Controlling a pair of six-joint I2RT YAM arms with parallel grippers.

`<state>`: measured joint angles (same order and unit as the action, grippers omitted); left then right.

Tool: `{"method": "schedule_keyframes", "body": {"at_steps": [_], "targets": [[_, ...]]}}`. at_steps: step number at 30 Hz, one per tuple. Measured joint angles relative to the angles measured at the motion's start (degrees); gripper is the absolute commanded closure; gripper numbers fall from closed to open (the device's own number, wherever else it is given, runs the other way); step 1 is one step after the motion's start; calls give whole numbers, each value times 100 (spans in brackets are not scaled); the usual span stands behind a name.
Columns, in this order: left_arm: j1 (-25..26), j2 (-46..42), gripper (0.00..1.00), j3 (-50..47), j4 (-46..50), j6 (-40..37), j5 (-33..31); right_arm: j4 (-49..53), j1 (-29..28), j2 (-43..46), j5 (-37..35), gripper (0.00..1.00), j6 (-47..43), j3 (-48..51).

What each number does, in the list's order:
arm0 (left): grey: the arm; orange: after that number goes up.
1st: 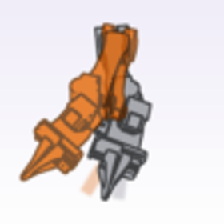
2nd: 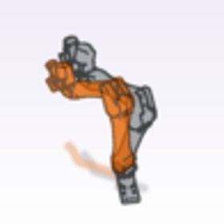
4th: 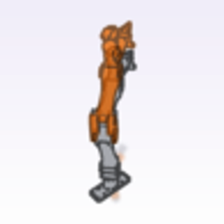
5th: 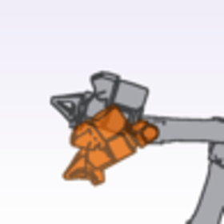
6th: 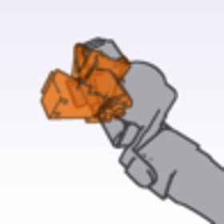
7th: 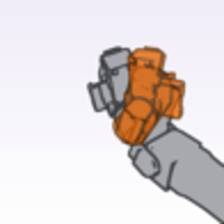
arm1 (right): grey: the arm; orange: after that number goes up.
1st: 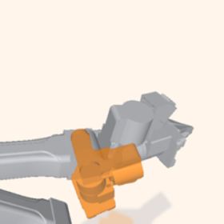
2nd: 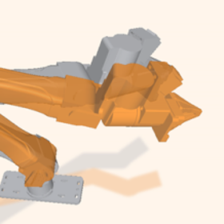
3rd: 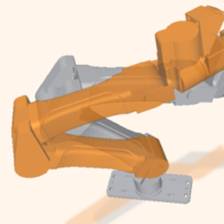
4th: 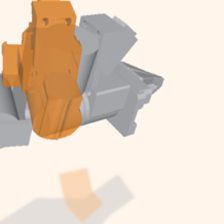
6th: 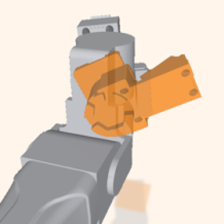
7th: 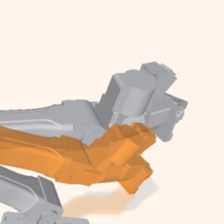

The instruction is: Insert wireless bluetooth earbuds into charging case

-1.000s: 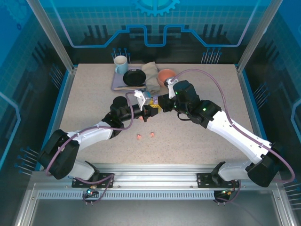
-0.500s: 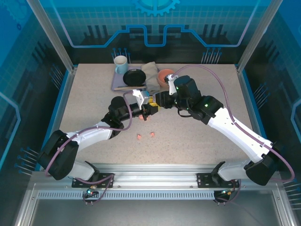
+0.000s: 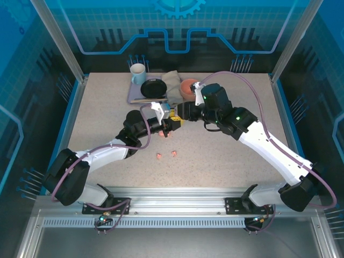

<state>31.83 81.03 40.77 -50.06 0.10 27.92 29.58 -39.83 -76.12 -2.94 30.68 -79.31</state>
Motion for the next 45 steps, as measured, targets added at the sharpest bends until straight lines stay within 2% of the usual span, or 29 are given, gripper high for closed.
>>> {"method": "schedule_keyframes", "body": {"at_steps": [8, 16, 31, 45], "targets": [[0, -66, 100, 0, -44, 0, 2, 96, 133, 367, -57, 48, 83, 0], [0, -90, 100, 0, -42, -2, 2, 153, 192, 562, -94, 50, 192, 2], [0, -90, 100, 0, -37, -4, 4, 651, -214, -31, -297, 53, 81, -498], [-2, -90, 100, 0, 26, -4, 4, 787, -321, -363, -413, 54, -28, -682]]}}
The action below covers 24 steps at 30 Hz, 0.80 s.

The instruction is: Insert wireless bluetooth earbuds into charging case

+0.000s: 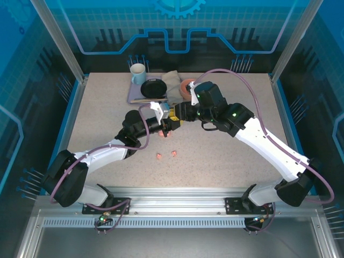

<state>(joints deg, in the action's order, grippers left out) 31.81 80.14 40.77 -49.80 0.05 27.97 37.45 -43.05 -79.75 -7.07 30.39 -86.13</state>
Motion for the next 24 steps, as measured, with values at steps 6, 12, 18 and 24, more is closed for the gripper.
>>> {"method": "schedule_keyframes", "body": {"at_steps": [6, 12, 18, 24], "targets": [[0, 0, 100, 0, 0, 2, 0, 70, -4, -20, -70, 61, -17, -57], [2, 0, 100, 0, 68, 2, 0, 57, 28, -17, -125, 69, -17, -57], [0, 0, 100, 0, 63, 0, 0, 66, 66, -11, -125, 75, -15, -57], [0, 0, 100, 0, 63, 0, 0, 63, 114, 15, -42, 78, 22, -50]]}}
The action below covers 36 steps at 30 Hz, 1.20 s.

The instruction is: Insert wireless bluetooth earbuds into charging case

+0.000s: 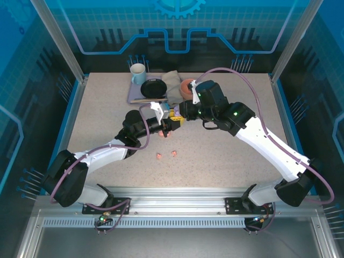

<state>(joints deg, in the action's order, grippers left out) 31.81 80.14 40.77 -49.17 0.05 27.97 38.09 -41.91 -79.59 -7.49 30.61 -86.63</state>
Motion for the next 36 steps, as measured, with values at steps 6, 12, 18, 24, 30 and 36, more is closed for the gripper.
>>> {"method": "schedule_keyframes", "body": {"at_steps": [6, 12, 18, 24, 30, 36], "targets": [[2, 0, 100, 0, -2, -9, 2, -72, 72, 81, 199, 81, 81, 92], [2, -2, 100, 0, 2, -11, 7, -315, 83, 146, 417, 82, 160, 256], [2, -2, 100, 0, 4, -11, 39, -426, 83, 190, 518, 82, 221, 350], [2, -2, 100, 0, 46, -15, 42, -560, 87, 284, 501, 83, 243, 514], [9, -2, 100, 0, 92, -17, 44, -573, 122, 463, 448, 84, 245, 697], [7, -7, 100, 0, 105, -17, 44, -557, 164, 551, 407, 86, 245, 787]]}}
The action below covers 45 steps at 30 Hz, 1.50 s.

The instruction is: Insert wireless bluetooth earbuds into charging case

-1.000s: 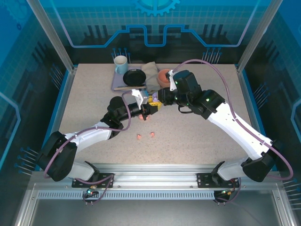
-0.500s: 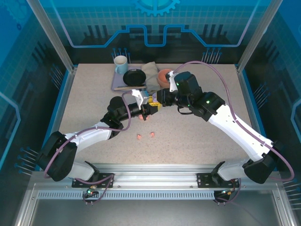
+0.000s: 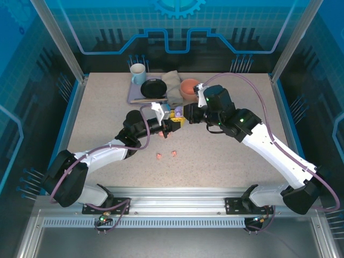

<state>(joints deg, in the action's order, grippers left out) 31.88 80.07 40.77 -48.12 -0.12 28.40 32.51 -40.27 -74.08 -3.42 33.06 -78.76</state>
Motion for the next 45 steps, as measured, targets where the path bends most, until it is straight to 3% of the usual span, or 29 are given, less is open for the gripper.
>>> {"method": "schedule_keyframes", "body": {"at_steps": [34, 39, 45], "targets": [[0, -26, 100, 2, 107, -42, -2, 299, 11, 103, 422, 93, -197, 87], [0, -26, 100, 2, 107, -42, -4, 310, 9, 122, 358, 87, -197, 103], [0, -31, 100, 0, 72, -42, -52, 358, 380, 391, -44, 59, 90, 564]]}}
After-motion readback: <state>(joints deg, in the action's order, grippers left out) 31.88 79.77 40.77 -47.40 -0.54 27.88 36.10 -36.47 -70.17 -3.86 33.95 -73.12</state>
